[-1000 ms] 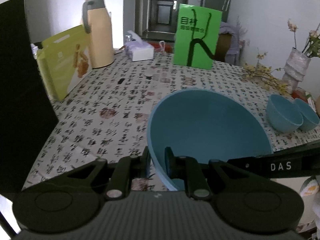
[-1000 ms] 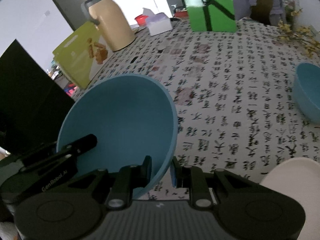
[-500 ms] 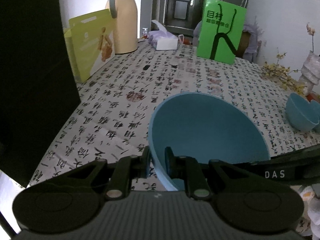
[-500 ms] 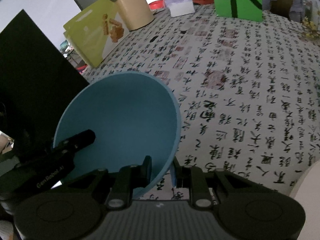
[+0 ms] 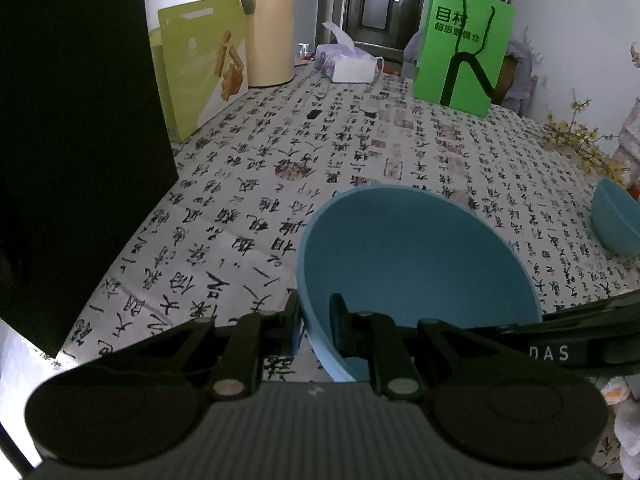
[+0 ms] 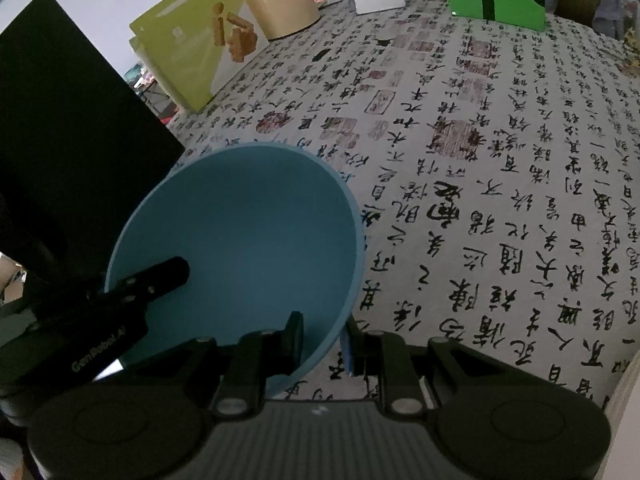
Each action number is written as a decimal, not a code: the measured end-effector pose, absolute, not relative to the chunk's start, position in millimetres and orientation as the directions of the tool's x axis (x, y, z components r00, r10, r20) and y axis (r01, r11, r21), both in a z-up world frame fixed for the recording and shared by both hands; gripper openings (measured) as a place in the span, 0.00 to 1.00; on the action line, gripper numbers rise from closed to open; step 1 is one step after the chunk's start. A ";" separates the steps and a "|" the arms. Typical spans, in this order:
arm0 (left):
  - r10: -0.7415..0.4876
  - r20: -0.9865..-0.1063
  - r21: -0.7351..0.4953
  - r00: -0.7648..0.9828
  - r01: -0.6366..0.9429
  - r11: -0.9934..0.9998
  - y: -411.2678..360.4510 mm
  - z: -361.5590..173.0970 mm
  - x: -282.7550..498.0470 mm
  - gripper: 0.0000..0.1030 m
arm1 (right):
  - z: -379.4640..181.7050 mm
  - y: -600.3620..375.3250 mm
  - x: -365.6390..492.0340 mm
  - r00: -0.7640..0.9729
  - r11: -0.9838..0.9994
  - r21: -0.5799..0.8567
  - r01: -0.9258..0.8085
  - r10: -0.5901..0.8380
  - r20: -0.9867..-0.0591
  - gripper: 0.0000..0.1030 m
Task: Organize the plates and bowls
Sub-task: 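Carry the held blue bowl with both grippers toward the black bag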
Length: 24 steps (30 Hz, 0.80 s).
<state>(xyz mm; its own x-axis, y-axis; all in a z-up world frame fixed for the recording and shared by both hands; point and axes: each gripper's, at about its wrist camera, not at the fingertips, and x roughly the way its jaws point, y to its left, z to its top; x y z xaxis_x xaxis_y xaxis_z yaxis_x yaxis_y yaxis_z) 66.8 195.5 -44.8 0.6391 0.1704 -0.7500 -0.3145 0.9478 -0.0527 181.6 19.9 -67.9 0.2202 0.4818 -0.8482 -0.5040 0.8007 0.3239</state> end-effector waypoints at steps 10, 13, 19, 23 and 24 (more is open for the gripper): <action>0.172 -0.762 -0.057 0.624 -0.329 0.943 199.3 -55.3 65.4 0.14 | -71.9 24.0 178.8 0.248 0.797 0.299 -0.525 0.479 -0.842 0.18; 0.169 -0.765 -0.060 0.621 -0.331 0.942 199.3 -57.8 66.0 0.14 | -73.3 24.7 178.1 0.257 0.797 0.287 -0.531 0.474 -0.842 0.18; 0.167 -0.772 -0.065 0.613 -0.337 0.939 200.0 -62.6 67.8 0.14 | -77.2 25.6 177.8 0.274 0.799 0.270 -0.537 0.468 -0.840 0.18; 0.165 -0.775 -0.066 0.611 -0.336 0.939 198.9 -64.4 69.1 0.14 | -80.9 27.0 178.7 0.278 0.802 0.263 -0.537 0.462 -0.842 0.18; 0.163 -0.775 -0.067 0.610 -0.336 0.939 198.9 -64.7 69.2 0.14 | -81.8 27.4 178.7 0.278 0.803 0.262 -0.536 0.461 -0.843 0.18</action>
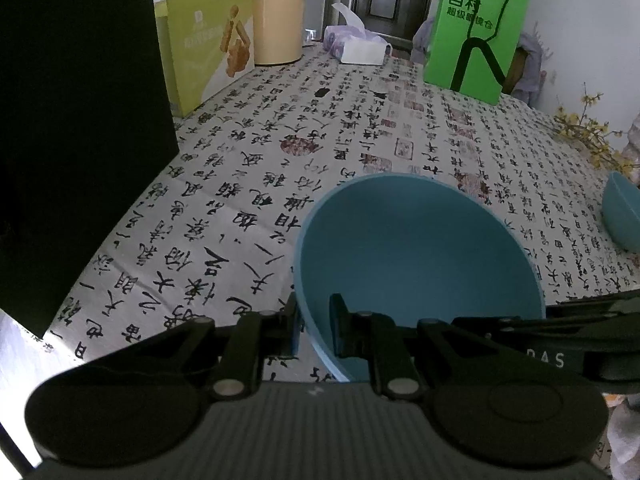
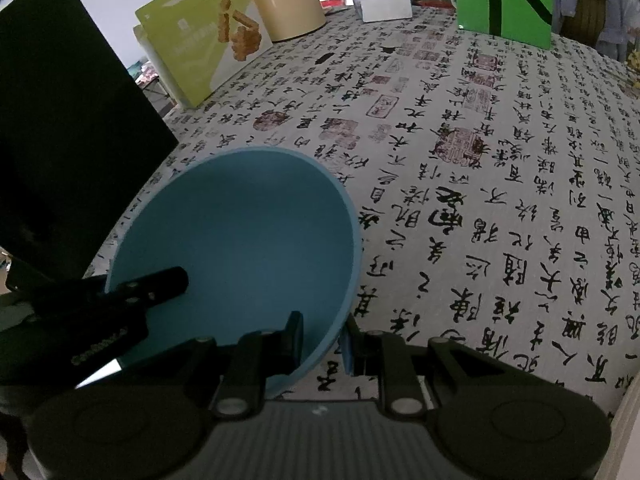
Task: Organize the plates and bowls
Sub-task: 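Carry the held blue bowl with both grippers toward the black bag, then lower the blue bowl onto the table and open both grippers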
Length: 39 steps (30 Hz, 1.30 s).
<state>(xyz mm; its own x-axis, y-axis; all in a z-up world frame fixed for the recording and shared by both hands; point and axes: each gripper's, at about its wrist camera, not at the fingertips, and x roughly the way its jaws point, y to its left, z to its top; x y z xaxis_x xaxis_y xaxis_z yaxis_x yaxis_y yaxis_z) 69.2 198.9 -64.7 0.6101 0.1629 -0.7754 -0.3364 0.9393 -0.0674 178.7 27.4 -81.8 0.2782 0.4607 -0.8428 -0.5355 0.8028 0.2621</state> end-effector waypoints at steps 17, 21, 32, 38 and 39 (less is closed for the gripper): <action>0.148 -0.786 -0.083 0.600 -0.340 0.937 199.0 -75.4 70.9 0.14 | -86.4 25.6 179.2 0.288 0.804 0.259 -0.535 0.461 -0.839 0.20; 0.119 -0.791 -0.119 0.600 -0.342 0.932 205.2 -76.0 69.9 0.15 | -85.9 24.6 182.2 0.278 0.802 0.276 -0.529 0.471 -0.837 0.21; 0.125 -0.717 -0.153 0.686 -0.330 0.931 207.4 -48.2 54.3 0.67 | -68.0 -2.5 183.5 0.310 0.779 0.350 -0.520 0.555 -0.772 0.61; 0.146 -0.644 -0.131 0.751 -0.296 0.946 198.3 -31.0 41.8 0.88 | -53.1 -26.8 176.3 0.335 0.744 0.382 -0.548 0.614 -0.715 0.81; 0.139 -0.634 -0.139 0.761 -0.289 0.947 197.4 -28.6 39.1 0.94 | -50.3 -30.0 174.5 0.336 0.735 0.386 -0.557 0.625 -0.704 0.86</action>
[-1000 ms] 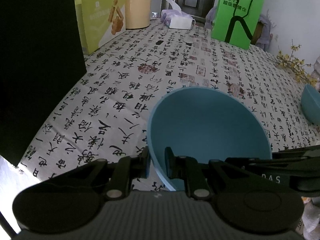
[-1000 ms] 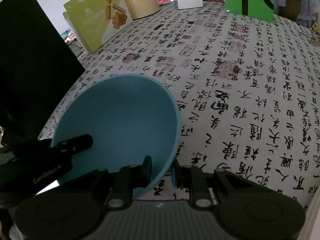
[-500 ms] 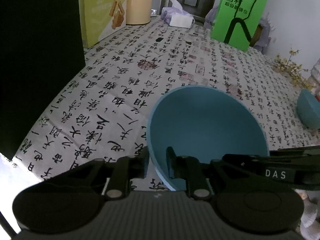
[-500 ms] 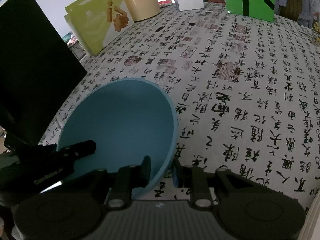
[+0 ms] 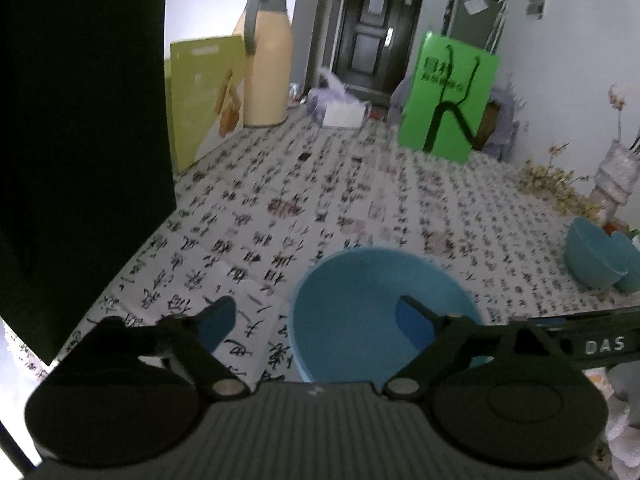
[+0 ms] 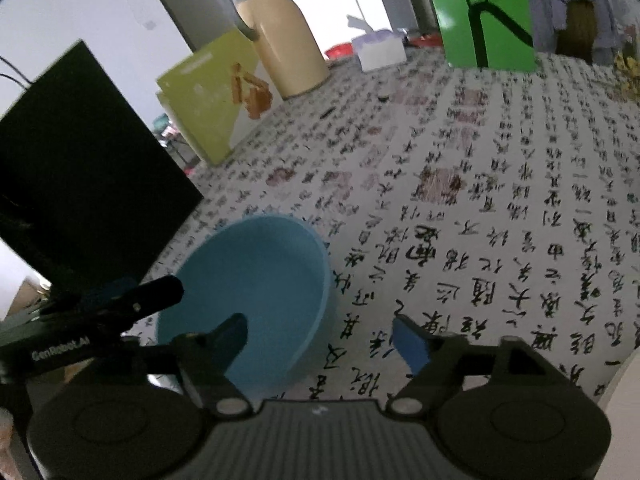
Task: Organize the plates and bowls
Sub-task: 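Lower the blue bowl onto the table and open both grippers, then pull both grippers back toward the two remaining blue bowls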
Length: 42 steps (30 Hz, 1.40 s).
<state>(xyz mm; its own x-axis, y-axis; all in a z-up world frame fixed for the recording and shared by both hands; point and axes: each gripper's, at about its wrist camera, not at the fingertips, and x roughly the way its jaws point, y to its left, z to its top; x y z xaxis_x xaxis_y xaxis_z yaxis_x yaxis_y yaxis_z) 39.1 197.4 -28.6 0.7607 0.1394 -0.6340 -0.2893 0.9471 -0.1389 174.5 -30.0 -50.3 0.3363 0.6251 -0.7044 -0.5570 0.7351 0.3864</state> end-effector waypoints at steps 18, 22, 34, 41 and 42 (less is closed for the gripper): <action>0.095 -0.493 -0.205 0.865 -0.221 0.953 166.9 -7.6 10.9 1.00 | -32.5 -96.0 156.0 0.477 0.745 0.351 -0.567 0.644 -0.597 1.00; 0.076 -0.491 -0.226 0.868 -0.211 0.951 163.4 -8.9 12.6 1.00 | -27.1 -116.0 156.5 0.527 0.769 0.327 -0.550 0.623 -0.578 1.00; 0.057 -0.503 -0.234 0.863 -0.199 0.952 141.6 -9.7 31.4 1.00 | -21.1 -175.6 163.1 0.609 0.813 0.327 -0.482 0.579 -0.542 1.00; 0.033 -0.505 -0.235 0.863 -0.174 0.956 121.4 -4.8 43.2 1.00 | -21.8 -208.9 169.6 0.648 0.833 0.332 -0.443 0.553 -0.524 1.00; 0.030 -0.505 -0.235 0.863 -0.170 0.957 118.9 -4.4 44.8 1.00 | -21.6 -213.0 170.6 0.653 0.835 0.331 -0.439 0.549 -0.522 1.00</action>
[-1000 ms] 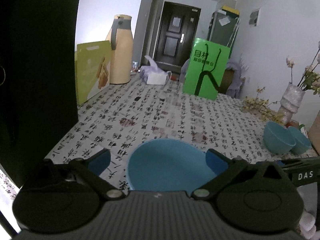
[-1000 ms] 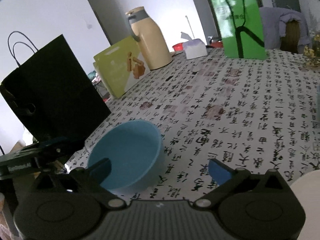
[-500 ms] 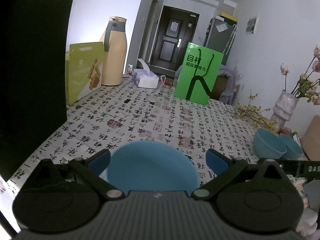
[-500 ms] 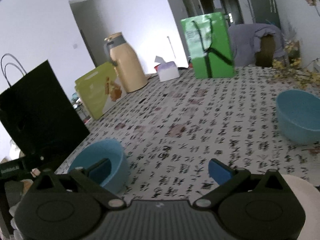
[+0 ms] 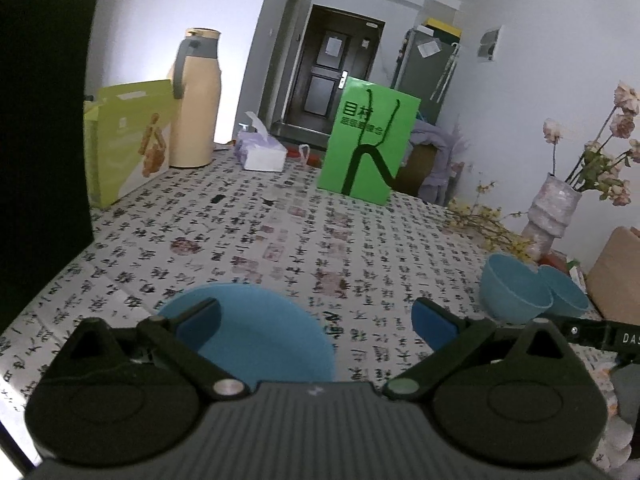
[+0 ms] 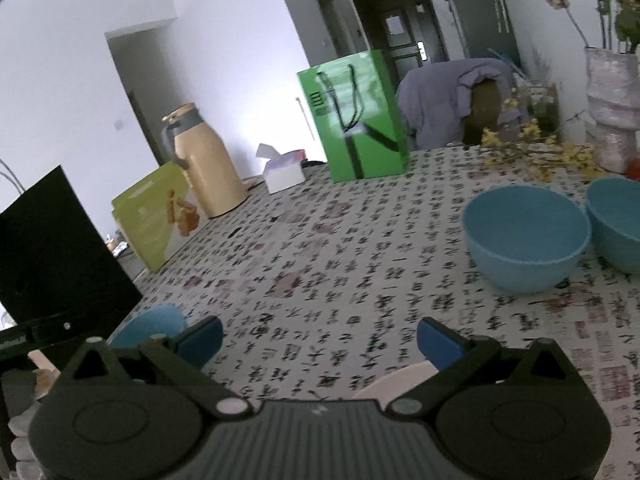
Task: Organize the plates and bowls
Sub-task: 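Pull both grippers back toward the two remaining blue bowls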
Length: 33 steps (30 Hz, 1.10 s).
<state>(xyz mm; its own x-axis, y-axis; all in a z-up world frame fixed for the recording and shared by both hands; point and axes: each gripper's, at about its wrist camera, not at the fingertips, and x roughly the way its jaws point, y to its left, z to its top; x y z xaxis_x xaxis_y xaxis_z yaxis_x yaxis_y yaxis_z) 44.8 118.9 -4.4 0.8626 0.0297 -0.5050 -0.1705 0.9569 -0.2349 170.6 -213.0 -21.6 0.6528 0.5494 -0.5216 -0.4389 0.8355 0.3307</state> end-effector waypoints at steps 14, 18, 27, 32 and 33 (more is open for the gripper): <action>-0.022 -0.513 -0.220 0.858 -0.107 0.970 70.7 -1.4 77.2 1.00 | -17.1 -278.9 186.0 0.723 0.879 0.314 -0.359 0.475 -0.502 1.00; -0.043 -0.518 -0.215 0.854 -0.081 0.973 54.9 -1.8 88.4 1.00 | -13.9 -295.4 189.4 0.737 0.890 0.297 -0.346 0.453 -0.502 1.00; -0.087 -0.532 -0.221 0.842 -0.039 0.974 23.5 2.6 115.5 1.00 | -0.7 -323.7 201.5 0.763 0.910 0.239 -0.339 0.415 -0.495 1.00; -0.110 -0.553 -0.231 0.826 -0.025 0.973 8.3 7.2 135.3 1.00 | 10.5 -337.6 215.3 0.769 0.914 0.226 -0.336 0.405 -0.495 1.00; -0.111 -0.555 -0.232 0.824 -0.026 0.972 5.9 8.4 138.9 1.00 | 12.7 -339.7 218.6 0.770 0.915 0.221 -0.337 0.403 -0.495 1.00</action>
<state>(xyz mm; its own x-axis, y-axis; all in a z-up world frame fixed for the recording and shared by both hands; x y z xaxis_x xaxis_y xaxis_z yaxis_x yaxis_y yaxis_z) 138.9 5.9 8.4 0.8242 -0.1110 -0.5553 -0.0255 0.9723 -0.2323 218.6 -339.7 12.7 0.7697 0.4034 -0.4948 -0.3374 0.9150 0.2212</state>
